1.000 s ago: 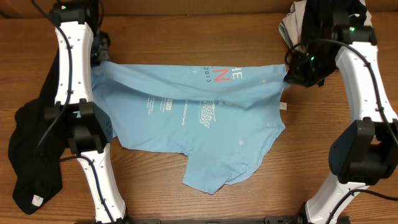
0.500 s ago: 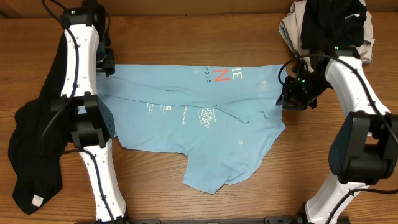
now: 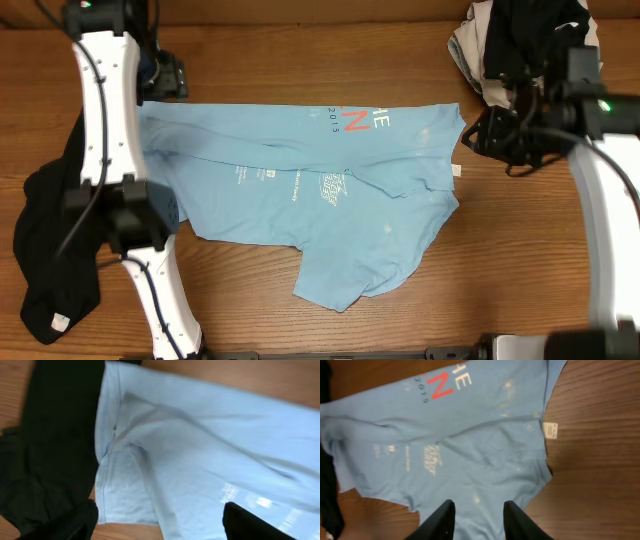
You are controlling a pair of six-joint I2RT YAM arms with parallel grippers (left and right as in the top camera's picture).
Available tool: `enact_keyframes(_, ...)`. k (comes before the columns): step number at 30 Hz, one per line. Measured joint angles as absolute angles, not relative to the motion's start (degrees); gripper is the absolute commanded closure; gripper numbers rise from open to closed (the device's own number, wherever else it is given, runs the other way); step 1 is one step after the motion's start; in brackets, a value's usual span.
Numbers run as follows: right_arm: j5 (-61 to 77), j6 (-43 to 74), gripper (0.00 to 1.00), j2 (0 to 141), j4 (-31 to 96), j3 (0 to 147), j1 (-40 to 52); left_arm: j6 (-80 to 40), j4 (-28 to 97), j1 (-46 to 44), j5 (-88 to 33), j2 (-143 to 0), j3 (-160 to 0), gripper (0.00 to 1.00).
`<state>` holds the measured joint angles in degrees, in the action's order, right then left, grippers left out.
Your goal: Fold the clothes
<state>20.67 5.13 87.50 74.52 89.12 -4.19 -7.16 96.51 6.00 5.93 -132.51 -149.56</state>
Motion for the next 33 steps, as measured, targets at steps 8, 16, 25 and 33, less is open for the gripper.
enact_keyframes(8, 16.6, 10.2, 0.59, 77.4, 76.6, 85.3, 4.4, -10.5, 96.3, 5.1, 5.7, -109.5, -134.4, 0.13)
enact_keyframes(16, 12.9, 15.9, 0.57, 74.9, 72.0, 74.4, 9.7, -18.0, 77.8, 6.0, 10.3, -89.4, -93.1, 0.11)
enact_keyframes(25, 12.1, 17.1, 0.57, 74.9, 68.6, 71.5, 13.4, -21.1, 59.6, 21.7, 8.2, -77.8, -62.3, 0.39)
enact_keyframes(33, 12.0, 19.2, 0.56, 74.9, 66.5, 71.5, 17.2, -18.3, 50.1, 30.8, 4.7, -84.2, -56.4, 0.46)
